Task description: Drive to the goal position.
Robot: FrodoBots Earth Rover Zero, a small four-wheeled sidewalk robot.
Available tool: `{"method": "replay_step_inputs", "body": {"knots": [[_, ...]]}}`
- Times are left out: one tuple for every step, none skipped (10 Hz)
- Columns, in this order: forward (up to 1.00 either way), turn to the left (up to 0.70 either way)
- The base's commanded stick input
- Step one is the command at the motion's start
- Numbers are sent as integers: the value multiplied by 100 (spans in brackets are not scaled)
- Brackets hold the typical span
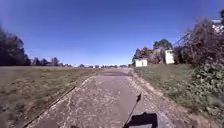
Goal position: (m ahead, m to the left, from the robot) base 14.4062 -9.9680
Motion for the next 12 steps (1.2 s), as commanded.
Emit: {"method": "replay_step_inputs", "body": {"knots": [[70, 0], [70, 0], [70, 0], [70, 0], [70, 0], [70, 0], [70, 0], [70, 0], [70, 0], [70, 0], [70, 0], [70, 0]]}}
